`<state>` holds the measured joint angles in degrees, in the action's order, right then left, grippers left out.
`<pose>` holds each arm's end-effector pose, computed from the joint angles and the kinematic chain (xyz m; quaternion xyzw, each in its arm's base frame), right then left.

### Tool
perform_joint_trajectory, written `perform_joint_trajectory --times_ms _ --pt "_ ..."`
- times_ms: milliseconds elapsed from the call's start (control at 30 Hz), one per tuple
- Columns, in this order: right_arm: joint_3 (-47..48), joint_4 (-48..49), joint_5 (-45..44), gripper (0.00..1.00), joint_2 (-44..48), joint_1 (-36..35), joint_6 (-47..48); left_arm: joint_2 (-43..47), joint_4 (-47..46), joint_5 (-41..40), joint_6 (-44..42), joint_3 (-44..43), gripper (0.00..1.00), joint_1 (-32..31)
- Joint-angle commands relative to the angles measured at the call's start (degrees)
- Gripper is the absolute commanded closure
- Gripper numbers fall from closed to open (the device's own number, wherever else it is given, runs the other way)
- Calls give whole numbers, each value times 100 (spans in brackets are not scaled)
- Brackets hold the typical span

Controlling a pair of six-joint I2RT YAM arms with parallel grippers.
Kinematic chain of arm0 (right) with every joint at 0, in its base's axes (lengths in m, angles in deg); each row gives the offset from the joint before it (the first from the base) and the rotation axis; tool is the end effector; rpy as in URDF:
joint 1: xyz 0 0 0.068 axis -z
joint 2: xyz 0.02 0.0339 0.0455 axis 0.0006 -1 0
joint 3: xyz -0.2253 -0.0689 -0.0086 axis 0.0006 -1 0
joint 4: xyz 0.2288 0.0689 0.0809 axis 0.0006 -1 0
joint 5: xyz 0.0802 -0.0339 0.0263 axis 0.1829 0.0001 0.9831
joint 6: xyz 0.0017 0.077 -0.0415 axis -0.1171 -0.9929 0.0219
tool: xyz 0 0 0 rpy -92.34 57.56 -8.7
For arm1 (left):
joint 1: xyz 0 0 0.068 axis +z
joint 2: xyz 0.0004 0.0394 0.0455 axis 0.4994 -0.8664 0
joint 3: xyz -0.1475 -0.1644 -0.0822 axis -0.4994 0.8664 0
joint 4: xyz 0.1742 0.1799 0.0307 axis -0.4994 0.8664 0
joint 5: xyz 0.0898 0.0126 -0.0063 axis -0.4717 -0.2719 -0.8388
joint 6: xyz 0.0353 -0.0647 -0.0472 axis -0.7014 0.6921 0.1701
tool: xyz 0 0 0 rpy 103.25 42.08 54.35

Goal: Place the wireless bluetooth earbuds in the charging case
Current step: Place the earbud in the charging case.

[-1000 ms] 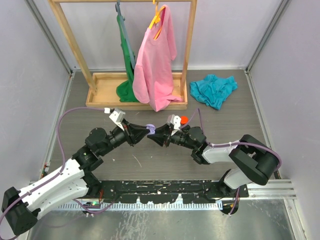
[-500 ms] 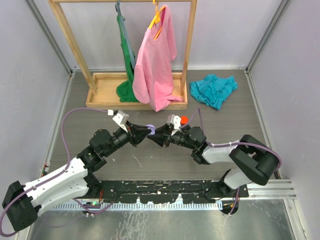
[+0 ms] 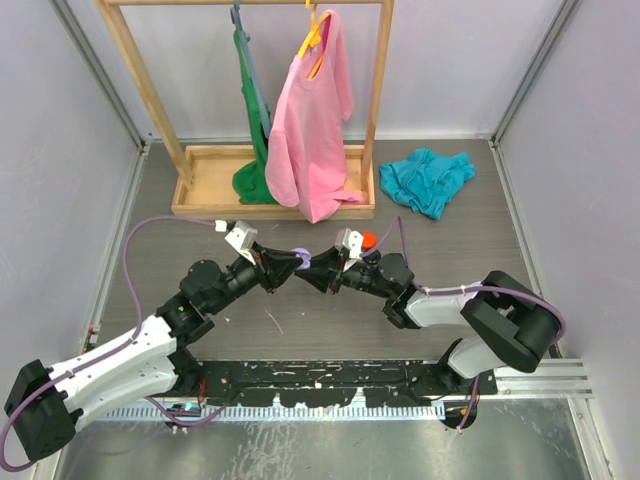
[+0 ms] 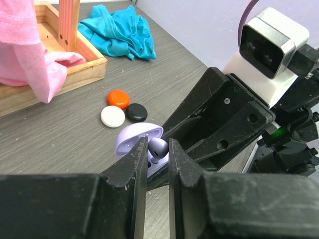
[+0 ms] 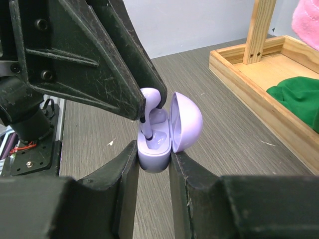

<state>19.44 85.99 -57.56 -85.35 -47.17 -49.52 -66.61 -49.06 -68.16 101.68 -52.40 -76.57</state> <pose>0.1810 0.2446 0.1854 -0.3768 0.5322 0.4645 0.5992 0.1706 -0.1875 0.2491 0.1653 0.6756 -0.4274 0.5776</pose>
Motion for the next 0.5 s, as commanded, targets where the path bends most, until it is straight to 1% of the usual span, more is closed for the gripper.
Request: perform_joint_trajectory --times_ms 0,200,300,467 --pt "151 459 36 99 212 -35 -26 -5 -378 -136 -82 79 86 -42" --pt "146 432 18 99 247 -36 0 -23 -362 -182 -58 107 87 -59" --pt "190 369 32 99 256 -35 6 48 -184 -263 -93 37 86 -59" --pt "190 341 20 99 256 -35 14 114 129 -385 -54 -32 81 -63"
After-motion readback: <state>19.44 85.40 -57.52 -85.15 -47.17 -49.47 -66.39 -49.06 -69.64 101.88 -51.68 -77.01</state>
